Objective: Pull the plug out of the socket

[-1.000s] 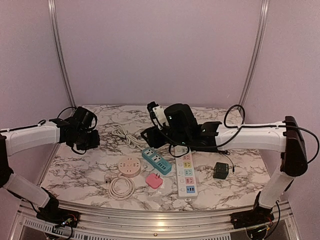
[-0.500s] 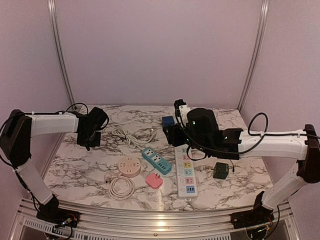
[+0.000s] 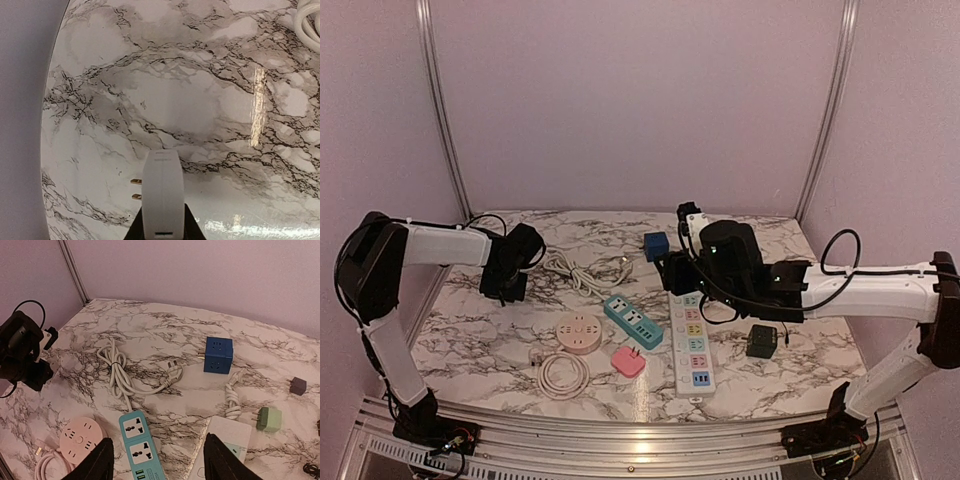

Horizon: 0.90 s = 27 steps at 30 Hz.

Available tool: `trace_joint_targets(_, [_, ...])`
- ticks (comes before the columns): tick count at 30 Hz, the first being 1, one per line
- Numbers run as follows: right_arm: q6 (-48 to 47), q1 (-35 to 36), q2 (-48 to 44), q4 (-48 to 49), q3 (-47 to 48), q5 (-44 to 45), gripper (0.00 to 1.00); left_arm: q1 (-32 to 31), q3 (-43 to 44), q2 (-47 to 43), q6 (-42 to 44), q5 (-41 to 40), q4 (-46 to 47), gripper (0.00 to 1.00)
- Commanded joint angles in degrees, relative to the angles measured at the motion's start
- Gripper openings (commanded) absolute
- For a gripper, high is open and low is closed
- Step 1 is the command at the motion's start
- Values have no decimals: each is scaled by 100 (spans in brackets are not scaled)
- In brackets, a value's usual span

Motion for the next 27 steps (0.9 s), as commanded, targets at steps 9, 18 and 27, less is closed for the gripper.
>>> trace_joint_targets(9, [112, -51, -153, -66, -76, 97, 61, 21, 51, 308, 61, 242, 103, 26])
trace_joint_targets(18, [145, -57, -160, -135, -77, 100, 61, 11, -17, 231, 80, 451, 205, 39])
trace_joint_targets(27, [181, -58, -148, -276, -55, 230, 62, -7, 81, -57, 135, 749, 260, 54])
